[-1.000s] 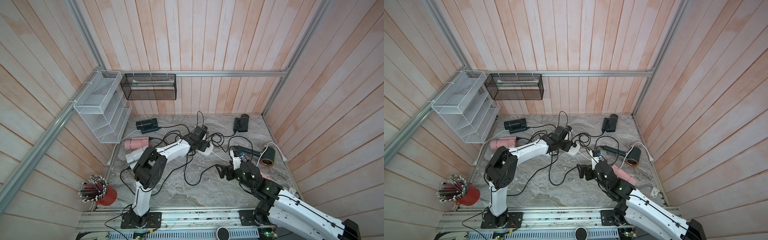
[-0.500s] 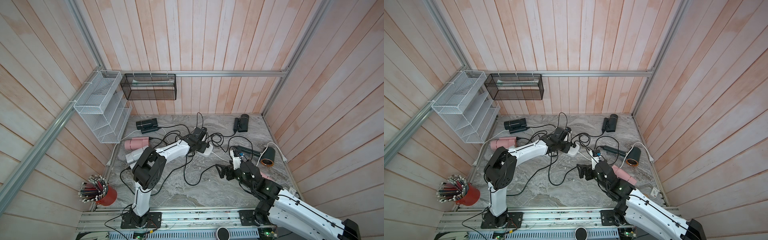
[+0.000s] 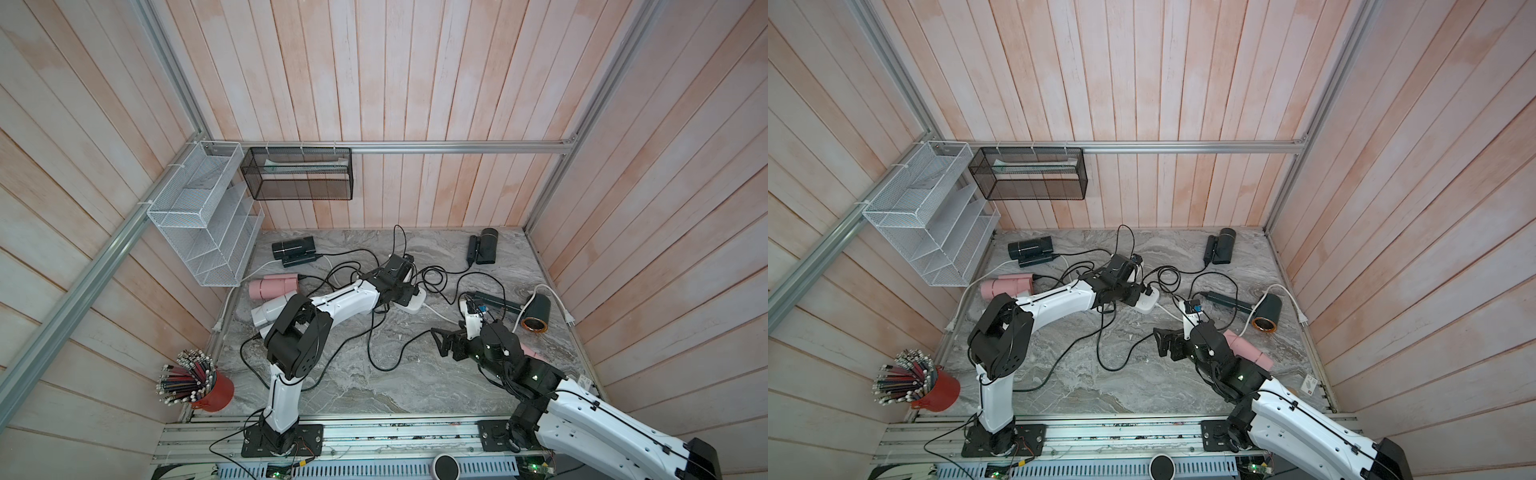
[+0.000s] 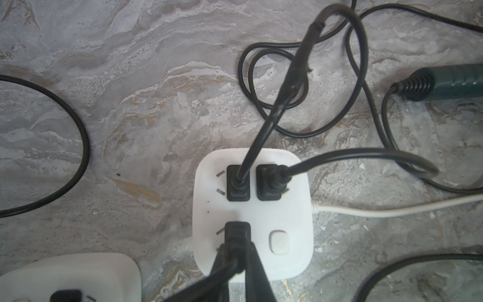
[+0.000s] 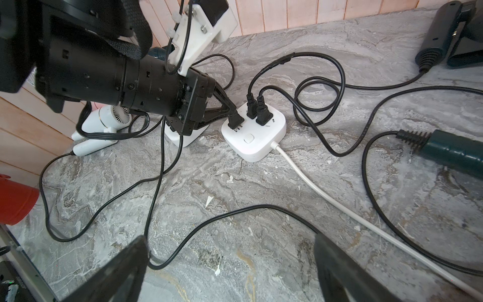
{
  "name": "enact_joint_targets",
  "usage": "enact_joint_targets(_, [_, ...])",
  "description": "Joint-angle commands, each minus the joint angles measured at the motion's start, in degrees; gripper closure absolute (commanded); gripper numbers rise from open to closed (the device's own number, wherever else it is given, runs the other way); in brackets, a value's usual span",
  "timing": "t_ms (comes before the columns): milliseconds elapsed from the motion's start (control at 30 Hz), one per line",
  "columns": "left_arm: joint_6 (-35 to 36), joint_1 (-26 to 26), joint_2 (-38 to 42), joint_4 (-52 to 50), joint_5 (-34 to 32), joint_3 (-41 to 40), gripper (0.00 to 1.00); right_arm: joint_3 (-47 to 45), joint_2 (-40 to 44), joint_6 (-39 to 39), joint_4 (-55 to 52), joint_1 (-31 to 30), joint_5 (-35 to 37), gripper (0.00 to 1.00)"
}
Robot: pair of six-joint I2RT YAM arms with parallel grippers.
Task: Charge the blow dryers
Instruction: Insert the plug into the socket.
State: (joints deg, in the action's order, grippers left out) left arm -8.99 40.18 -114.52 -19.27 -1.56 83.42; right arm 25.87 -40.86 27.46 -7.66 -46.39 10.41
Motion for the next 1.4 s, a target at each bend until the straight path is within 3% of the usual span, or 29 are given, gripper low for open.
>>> enact_joint_targets(0, [0.37, 0.19, -0.12, -0.78, -0.11, -1.86, 0.91, -0.92, 0.80, 0.35, 0.19, 0.25, 0.04, 0.01])
enact_joint_targets(1367, [-3.42, 0.86, -1.98, 3.03, 2.05, -8.71, 0.92, -0.82, 0.04, 0.40, 0.76, 0.25, -0.31, 0.01])
